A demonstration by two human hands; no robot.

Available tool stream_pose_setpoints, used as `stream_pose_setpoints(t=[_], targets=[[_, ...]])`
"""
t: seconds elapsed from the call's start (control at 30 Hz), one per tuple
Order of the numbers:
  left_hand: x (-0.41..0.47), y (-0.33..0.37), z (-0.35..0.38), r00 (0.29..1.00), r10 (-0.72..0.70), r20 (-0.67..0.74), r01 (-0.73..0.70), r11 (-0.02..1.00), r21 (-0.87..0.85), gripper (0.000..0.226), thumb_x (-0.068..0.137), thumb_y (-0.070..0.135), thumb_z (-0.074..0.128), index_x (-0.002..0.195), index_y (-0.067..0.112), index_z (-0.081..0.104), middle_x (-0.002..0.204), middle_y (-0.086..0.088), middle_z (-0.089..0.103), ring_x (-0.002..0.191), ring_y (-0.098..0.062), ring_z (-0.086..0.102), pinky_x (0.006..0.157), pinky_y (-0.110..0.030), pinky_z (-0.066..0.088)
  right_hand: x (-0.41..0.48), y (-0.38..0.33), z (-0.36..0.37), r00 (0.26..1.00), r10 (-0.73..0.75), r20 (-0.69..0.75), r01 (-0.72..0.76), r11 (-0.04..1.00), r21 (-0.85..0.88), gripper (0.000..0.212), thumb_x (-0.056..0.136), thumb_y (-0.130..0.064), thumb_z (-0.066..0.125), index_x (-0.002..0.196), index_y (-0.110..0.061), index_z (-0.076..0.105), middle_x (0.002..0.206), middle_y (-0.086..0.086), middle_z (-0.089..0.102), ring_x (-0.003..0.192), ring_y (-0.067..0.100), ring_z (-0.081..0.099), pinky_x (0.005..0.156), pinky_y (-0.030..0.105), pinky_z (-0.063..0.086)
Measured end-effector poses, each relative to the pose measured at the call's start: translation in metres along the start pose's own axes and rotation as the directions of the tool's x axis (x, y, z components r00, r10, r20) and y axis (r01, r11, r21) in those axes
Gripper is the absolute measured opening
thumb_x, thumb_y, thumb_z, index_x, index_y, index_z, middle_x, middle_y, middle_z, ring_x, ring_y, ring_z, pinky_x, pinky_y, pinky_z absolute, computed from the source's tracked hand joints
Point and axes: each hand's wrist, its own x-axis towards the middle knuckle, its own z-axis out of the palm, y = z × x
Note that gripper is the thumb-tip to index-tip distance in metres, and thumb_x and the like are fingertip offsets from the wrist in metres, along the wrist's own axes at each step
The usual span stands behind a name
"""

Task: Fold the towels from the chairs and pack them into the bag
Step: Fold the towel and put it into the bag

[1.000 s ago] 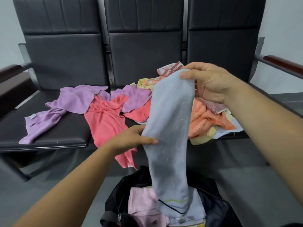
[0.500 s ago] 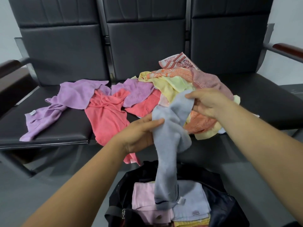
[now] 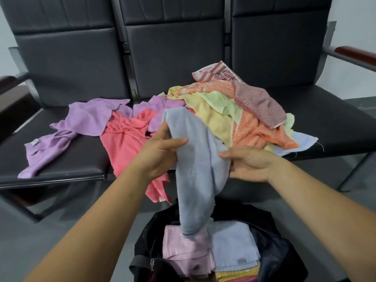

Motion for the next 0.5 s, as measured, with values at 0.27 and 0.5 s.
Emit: stream_pose_setpoints(t=[0.27, 0.5], targets=[[-0.006, 0.019, -0.016, 0.991, 0.042, -0.129, 0.054, 0.748, 0.661, 0.007, 0.097, 0.012, 0.065, 0.102, 0.016, 0.064, 0.069, 0.01, 0.07, 0.078, -0.011, 0.072, 0.091, -0.045, 0.059, -0.011, -0.027, -0.002, 0.908, -0.308, -0.285, 0.286, 0.951, -0.118, 0.046, 0.085, -0.014, 0.073, 0.126, 0.005, 0.063, 0.12, 0.024, 0.069, 0.106, 0.037, 0.064, 0.093, 0.057, 0.048], [0.001, 0.025, -0.006, 0.946, 0.212, -0.244, 0.037, 0.68, 0.732, 0.022, 0.1, 0.023, 0.062, 0.102, 0.002, 0.066, 0.095, -0.019, 0.074, 0.085, -0.027, 0.075, 0.076, -0.032, 0.063, -0.017, -0.051, 0.009, 0.882, -0.356, -0.308, 0.36, 0.932, -0.046, 0.026, 0.087, -0.008, 0.073, 0.111, 0.002, 0.069, 0.095, 0.011, 0.076, 0.084, 0.021, 0.073, 0.066, 0.03, 0.061]])
